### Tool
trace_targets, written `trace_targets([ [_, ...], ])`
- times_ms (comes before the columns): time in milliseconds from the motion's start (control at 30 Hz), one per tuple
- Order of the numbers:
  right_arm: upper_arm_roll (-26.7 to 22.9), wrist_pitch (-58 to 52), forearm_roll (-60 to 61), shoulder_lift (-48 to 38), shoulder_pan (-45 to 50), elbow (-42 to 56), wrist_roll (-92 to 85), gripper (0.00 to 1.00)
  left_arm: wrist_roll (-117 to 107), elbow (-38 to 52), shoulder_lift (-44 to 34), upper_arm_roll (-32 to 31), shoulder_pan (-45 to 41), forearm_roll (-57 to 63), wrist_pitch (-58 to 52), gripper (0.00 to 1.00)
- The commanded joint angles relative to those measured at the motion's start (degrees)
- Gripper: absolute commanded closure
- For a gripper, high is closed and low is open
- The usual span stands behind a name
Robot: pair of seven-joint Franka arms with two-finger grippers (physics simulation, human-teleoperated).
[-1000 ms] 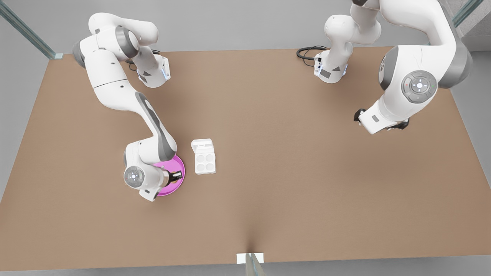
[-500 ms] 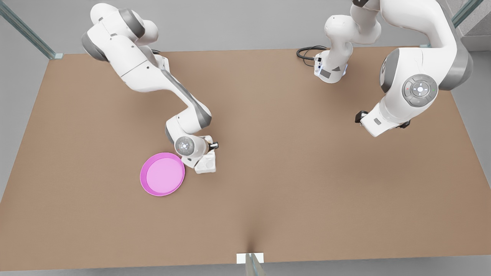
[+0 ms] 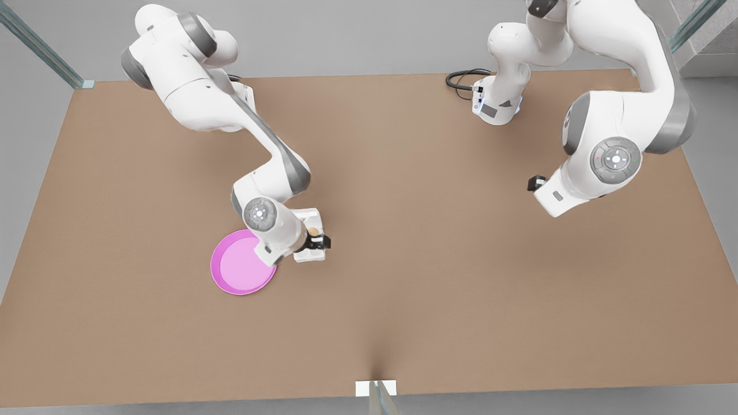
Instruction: Pack egg into the box and close the box lid
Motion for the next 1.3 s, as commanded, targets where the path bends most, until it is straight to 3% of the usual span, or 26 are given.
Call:
trace_targets([
  [0,-7.2,-24.7,-2.8,-5.4,-2.3,6.8,-18.8,0.00,-12.4,-4.8,2.7,-0.6,-6.3,0.0,-5.3,0.00],
  [33,-10.2,-25.0,-2.6,-15.4,-10.8,-0.3,-31.8,0.00,-23.6,-7.1,2.9,-0.7,-13.9,-1.8,-5.8,0.29],
  [67,-10.3,-26.8,-3.0,-19.0,-14.8,-2.9,-33.9,0.00,-35.2,-7.1,5.0,-0.7,-20.1,-8.9,-6.0,0.75],
  [100,-10.2,-27.7,-2.7,-18.9,-17.5,-2.0,-33.5,0.00,-41.6,-6.9,5.7,-0.8,-25.0,-18.5,-3.9,0.79],
  [133,-10.4,-31.2,-3.2,-18.7,-18.5,0.1,-33.0,0.00,-57.2,-6.0,8.7,-0.9,-30.9,-23.2,5.6,0.79],
  [200,-10.0,-34.0,-4.4,-18.5,-17.9,2.0,-33.3,0.00,-86.1,2.1,19.3,-0.9,-35.1,-28.6,20.6,0.79],
  [233,-10.0,-33.2,-2.9,-18.4,-17.5,2.6,-33.2,0.00,-94.0,2.3,20.6,-0.9,-35.6,-28.7,29.1,0.79],
  [300,-10.2,-33.2,-2.4,-18.4,-18.4,3.2,-33.4,0.00,-97.4,2.4,24.0,-1.0,-37.6,-28.7,44.1,0.79],
  [367,-10.3,-33.2,-2.7,-18.4,-18.4,3.2,-33.1,0.00,-98.0,2.9,26.3,-1.0,-37.9,-28.7,52.3,0.79],
  [467,-10.4,-33.2,-2.7,-18.4,-18.5,3.3,-33.3,0.00,-99.8,9.8,31.0,-1.0,-39.1,-28.7,55.2,0.79],
  [633,-10.4,-33.2,-2.8,-18.4,-18.4,3.3,-33.4,0.00,-98.2,9.8,33.7,-1.0,-44.6,-28.1,59.2,0.79],
  [800,-10.4,-33.3,-3.0,-18.4,-18.4,3.3,-33.4,0.00,-88.0,10.0,38.7,-0.7,-45.2,-23.6,71.3,0.79],
  [1267,-10.4,-33.3,-3.0,-18.4,-18.3,3.3,-33.4,0.00,-87.3,13.7,39.0,1.9,-42.4,-23.5,71.4,0.79],
])
